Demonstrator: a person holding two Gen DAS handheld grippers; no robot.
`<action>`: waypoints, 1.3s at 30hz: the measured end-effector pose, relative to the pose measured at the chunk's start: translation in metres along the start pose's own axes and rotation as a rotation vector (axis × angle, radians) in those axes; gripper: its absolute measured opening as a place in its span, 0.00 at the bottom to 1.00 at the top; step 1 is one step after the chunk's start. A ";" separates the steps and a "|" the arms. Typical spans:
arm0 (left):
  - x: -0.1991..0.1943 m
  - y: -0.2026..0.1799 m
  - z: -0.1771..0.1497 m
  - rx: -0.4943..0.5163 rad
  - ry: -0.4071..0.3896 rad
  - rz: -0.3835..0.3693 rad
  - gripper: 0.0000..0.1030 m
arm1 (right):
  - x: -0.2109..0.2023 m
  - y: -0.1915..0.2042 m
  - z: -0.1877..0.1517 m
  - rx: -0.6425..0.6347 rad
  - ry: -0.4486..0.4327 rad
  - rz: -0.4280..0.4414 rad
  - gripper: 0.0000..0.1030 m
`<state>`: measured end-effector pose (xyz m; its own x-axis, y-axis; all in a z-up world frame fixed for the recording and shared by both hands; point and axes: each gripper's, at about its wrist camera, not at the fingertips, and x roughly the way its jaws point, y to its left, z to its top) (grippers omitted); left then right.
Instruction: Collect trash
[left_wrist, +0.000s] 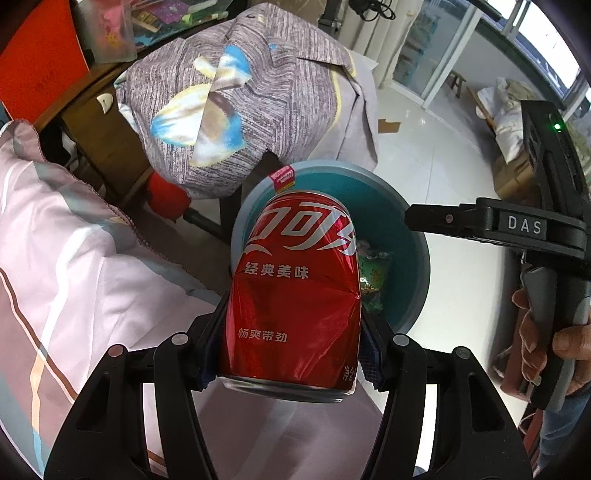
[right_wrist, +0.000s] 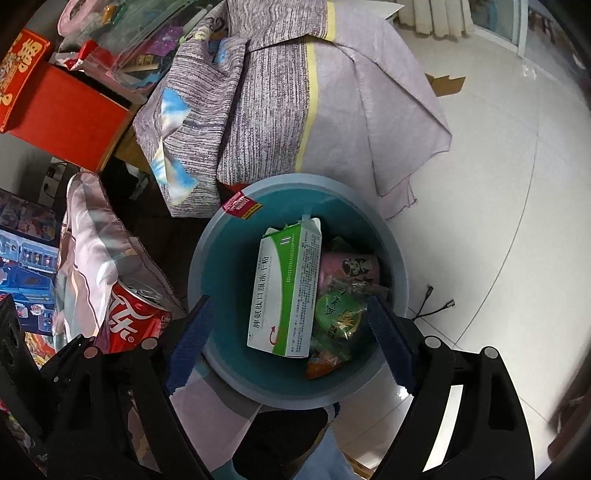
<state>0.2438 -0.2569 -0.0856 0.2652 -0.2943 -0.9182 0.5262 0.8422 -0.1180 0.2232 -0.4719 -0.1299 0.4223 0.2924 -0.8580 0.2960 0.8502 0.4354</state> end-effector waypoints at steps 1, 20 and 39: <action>0.000 0.000 0.000 0.001 0.000 0.000 0.59 | -0.001 -0.001 -0.001 0.003 0.002 -0.002 0.80; 0.028 -0.027 0.015 0.020 0.040 -0.075 0.64 | -0.016 -0.010 -0.009 0.028 -0.015 -0.046 0.82; -0.015 -0.007 -0.016 -0.058 0.003 0.013 0.95 | -0.038 0.026 -0.037 -0.106 -0.034 -0.024 0.93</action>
<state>0.2231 -0.2508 -0.0767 0.2694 -0.2815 -0.9210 0.4747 0.8709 -0.1274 0.1829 -0.4449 -0.0958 0.4453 0.2583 -0.8573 0.2146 0.8988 0.3822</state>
